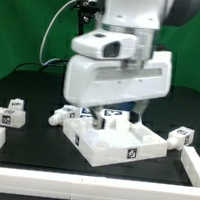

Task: Assemble one leg

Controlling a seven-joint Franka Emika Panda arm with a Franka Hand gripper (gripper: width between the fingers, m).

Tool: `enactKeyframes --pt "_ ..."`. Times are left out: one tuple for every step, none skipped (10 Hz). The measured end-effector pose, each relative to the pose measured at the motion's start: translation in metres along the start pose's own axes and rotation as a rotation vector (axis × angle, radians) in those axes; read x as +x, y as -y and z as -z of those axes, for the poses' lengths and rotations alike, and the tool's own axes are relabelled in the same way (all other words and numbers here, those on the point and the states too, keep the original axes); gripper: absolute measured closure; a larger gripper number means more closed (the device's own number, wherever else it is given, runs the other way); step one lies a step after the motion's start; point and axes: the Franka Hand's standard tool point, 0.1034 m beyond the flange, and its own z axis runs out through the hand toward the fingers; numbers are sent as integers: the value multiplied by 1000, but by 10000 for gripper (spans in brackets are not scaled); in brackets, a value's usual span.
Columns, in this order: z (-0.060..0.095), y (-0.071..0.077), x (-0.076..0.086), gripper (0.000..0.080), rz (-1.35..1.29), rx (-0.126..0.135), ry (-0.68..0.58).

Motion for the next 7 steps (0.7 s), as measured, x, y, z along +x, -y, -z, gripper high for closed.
enactKeyframes --pt "-1 2 2 150 2 -2 -3" --pt "-2 2 1 150 2 0 -1" --pt "-2 2 1 150 2 -1 -1" --pt "-3 2 0 150 1 0 1" --pt "-6 0 -6 150 -68 -7 -3" --pt "-10 0 -19 150 -141 -14 -4" --pt "-14 -1 -31 150 -226 -10 9"
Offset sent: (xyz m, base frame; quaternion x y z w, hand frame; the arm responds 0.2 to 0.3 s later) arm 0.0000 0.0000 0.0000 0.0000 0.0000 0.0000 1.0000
